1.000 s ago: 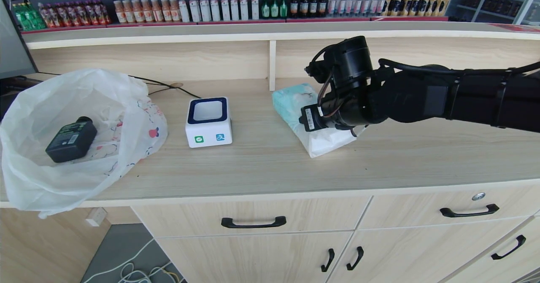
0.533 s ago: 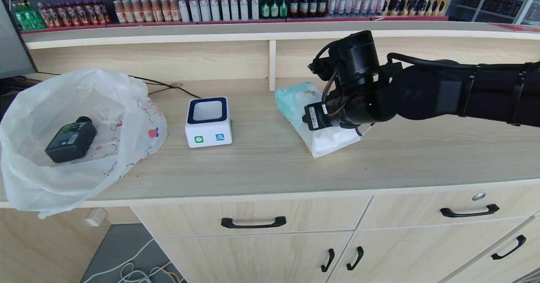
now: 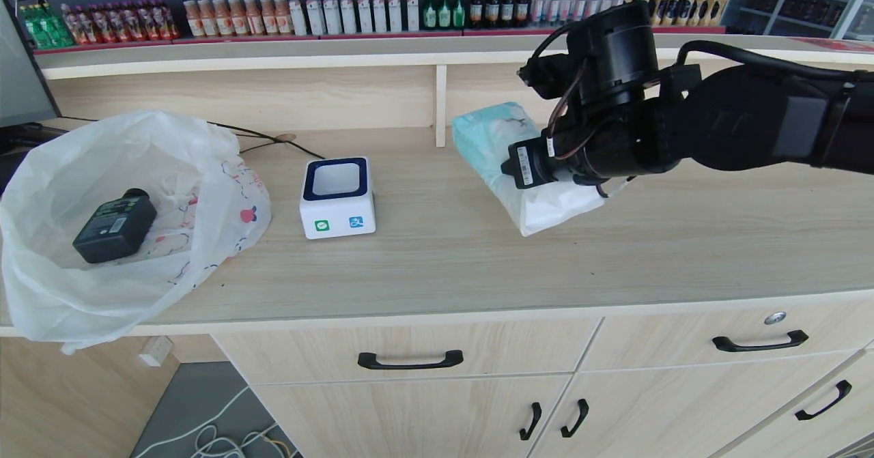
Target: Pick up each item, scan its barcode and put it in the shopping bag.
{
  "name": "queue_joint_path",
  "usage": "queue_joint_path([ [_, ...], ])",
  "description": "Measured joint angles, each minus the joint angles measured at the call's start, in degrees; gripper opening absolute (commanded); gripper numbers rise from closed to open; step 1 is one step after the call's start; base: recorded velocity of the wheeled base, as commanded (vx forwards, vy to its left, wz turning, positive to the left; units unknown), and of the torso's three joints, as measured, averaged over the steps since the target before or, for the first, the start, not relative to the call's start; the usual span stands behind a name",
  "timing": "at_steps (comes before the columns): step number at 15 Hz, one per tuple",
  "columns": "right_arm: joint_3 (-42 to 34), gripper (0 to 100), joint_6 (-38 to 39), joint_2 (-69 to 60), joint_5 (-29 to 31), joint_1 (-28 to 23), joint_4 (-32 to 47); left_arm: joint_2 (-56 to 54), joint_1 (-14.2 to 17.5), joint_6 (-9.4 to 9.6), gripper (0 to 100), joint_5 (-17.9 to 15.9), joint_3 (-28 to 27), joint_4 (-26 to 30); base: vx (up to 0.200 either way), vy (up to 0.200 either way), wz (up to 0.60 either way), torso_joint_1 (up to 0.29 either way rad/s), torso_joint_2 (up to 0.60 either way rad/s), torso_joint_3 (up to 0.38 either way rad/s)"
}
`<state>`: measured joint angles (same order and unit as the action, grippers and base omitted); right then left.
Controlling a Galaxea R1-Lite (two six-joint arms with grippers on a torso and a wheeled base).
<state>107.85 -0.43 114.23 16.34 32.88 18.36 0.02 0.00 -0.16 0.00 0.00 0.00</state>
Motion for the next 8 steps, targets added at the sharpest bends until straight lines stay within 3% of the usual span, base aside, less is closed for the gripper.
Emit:
queue_joint_path([
  [4,-2.8,0,0.0,-4.8,1.0,0.0,0.0,0.0,0.0,0.02,100,0.0,0.0,0.0,0.0,0.0,0.0,0.0,0.0,0.0],
  [8,-12.0,0,0.1,-13.0,2.0,-0.1,-0.1,0.0,0.0,0.06,100,0.0,0.0,0.0,0.0,0.0,0.0,0.0,0.0,0.0],
])
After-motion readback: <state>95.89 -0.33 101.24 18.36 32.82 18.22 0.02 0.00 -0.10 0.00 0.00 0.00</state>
